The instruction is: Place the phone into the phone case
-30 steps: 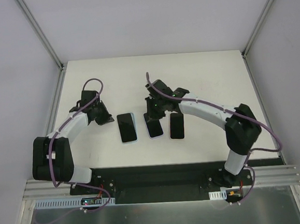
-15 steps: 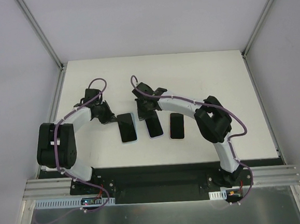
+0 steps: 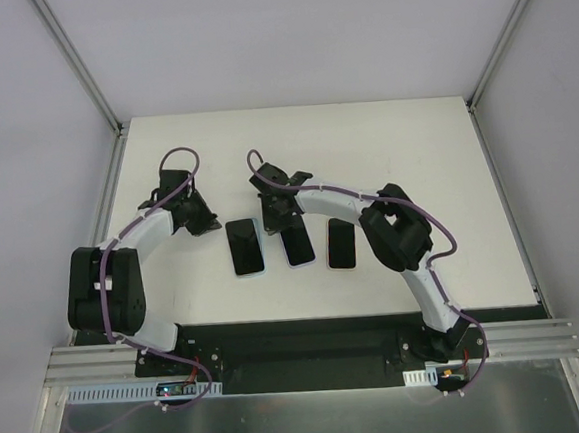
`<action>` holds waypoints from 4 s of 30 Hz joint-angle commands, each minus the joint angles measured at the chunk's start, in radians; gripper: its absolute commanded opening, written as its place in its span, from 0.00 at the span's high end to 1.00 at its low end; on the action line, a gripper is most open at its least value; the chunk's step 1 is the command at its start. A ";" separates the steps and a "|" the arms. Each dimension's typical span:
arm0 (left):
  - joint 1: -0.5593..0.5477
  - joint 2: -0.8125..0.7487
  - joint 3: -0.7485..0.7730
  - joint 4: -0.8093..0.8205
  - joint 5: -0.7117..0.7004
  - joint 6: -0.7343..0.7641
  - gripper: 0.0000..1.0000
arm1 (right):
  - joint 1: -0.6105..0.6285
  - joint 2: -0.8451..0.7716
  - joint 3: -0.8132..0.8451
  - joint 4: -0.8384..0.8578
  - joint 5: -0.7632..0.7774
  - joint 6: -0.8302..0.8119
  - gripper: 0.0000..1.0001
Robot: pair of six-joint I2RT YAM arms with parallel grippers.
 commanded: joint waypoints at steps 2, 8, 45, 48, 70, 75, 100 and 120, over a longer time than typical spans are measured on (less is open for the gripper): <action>0.005 0.041 0.009 0.000 -0.021 -0.051 1.00 | 0.001 0.015 0.051 -0.003 0.033 0.038 0.99; 0.005 0.055 0.010 0.018 0.004 -0.068 1.00 | -0.001 0.022 0.048 -0.003 0.034 0.043 0.99; -0.132 0.164 0.050 0.056 0.021 -0.079 1.00 | -0.007 0.087 0.105 0.007 -0.050 0.029 0.99; -0.106 0.136 0.047 0.023 0.013 -0.070 0.98 | -0.010 0.067 0.089 0.017 -0.059 0.021 0.97; -0.034 -0.157 -0.177 -0.016 -0.015 -0.067 0.79 | 0.013 0.100 0.093 0.126 -0.305 -0.072 0.86; -0.031 -0.136 -0.185 -0.008 -0.016 -0.056 0.79 | 0.005 0.062 0.077 0.113 -0.321 -0.069 0.79; -0.029 -0.014 -0.229 0.029 0.016 -0.090 0.90 | 0.002 -0.059 0.000 0.139 -0.392 -0.052 0.72; -0.028 -0.093 -0.116 -0.076 -0.029 -0.016 0.67 | 0.002 -0.088 -0.078 0.165 -0.417 -0.057 0.49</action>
